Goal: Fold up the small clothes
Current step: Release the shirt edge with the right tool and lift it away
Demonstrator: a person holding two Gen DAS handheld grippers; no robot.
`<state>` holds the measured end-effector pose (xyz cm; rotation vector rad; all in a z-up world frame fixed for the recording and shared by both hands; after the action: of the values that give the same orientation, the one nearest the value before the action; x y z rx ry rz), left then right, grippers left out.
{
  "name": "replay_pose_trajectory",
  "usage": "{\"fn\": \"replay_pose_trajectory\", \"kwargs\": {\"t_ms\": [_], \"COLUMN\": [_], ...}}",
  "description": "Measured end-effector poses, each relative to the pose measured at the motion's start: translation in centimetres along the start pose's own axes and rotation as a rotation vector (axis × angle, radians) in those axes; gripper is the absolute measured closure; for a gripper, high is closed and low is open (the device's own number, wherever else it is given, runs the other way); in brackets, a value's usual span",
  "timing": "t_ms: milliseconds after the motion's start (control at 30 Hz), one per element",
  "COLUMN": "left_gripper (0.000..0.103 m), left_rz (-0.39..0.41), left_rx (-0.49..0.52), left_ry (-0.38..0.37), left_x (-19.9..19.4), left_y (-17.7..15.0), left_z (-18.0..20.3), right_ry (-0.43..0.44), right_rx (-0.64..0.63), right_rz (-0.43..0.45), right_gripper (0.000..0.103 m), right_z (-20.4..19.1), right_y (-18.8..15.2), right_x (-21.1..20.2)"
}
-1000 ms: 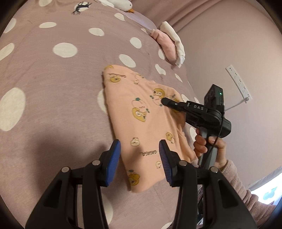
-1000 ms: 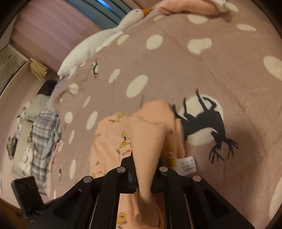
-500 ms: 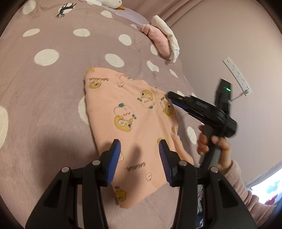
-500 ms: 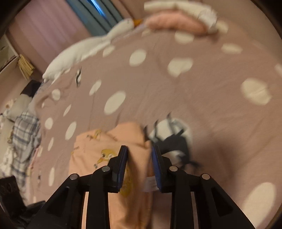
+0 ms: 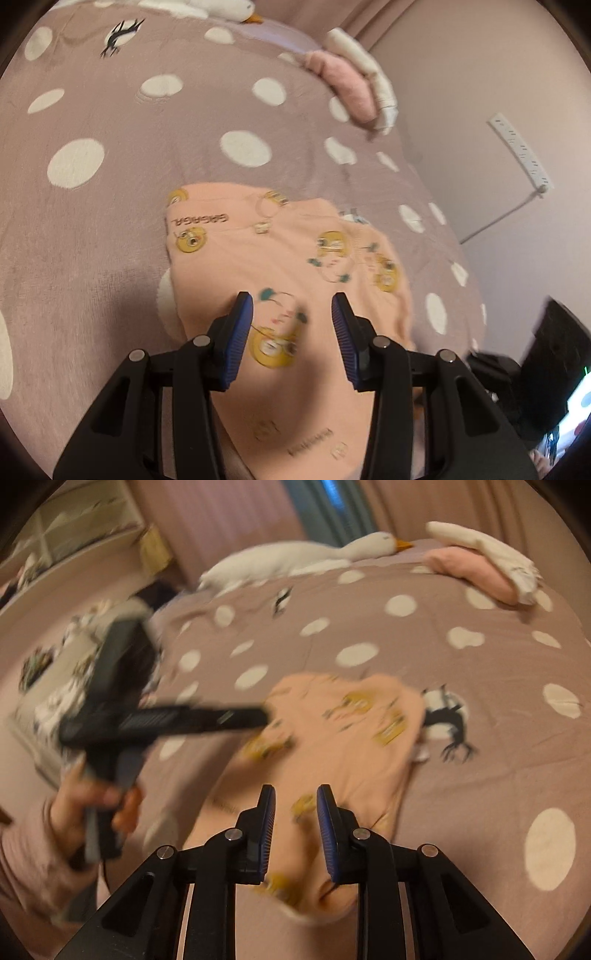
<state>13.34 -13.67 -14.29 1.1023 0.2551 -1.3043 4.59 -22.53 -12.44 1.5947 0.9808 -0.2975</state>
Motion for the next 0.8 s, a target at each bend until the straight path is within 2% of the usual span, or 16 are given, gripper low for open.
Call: {"fn": "replay_pose_trajectory", "kwargs": {"t_ms": [67, 167, 233, 300, 367, 533, 667, 800], "left_gripper": [0.06, 0.061, 0.06, 0.06, 0.061, 0.061, 0.06, 0.06], "left_rz": [-0.019, -0.019, -0.024, -0.028, -0.029, -0.016, -0.005, -0.016], "left_rx": [-0.031, -0.061, -0.067, -0.061, -0.059, -0.021, 0.038, 0.088], "left_ry": [0.005, -0.006, -0.007, -0.004, -0.001, 0.024, -0.006, -0.013], "left_x": [1.0, 1.4, 1.5, 1.4, 1.3, -0.3, -2.1, -2.8], "left_y": [-0.1, -0.1, 0.0, 0.1, 0.1, -0.6, -2.2, -4.6], "left_z": [-0.9, -1.4, -1.3, -1.2, -1.2, -0.3, 1.3, 2.5], "right_ry": [-0.017, -0.088, -0.11, -0.104, -0.095, -0.088, -0.196, -0.162], "right_rx": [-0.032, -0.022, 0.028, 0.096, 0.148, 0.238, 0.255, 0.26], "right_rz": [-0.033, -0.067, -0.072, -0.061, -0.053, -0.035, 0.008, 0.071], "right_gripper": [0.077, 0.077, 0.085, 0.099, 0.103, 0.103, 0.103, 0.103], "right_z": [-0.2, 1.2, 2.6, 4.0, 4.9, 6.0, 7.7, 7.5], "right_y": [-0.7, -1.5, -2.0, -2.3, -2.5, -2.8, -2.0, 0.2], "right_x": [0.7, 2.1, 2.3, 2.2, 1.9, 0.6, -0.8, -1.6]}}
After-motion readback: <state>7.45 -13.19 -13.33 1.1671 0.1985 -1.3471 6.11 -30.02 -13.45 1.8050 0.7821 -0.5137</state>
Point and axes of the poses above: each gripper's, at about its wrist camera, not at the fingertips, and x roughly the way its jaws point, z to its right, y to its top, the point moved 6 cm from there along x, roughly the way its jaws point
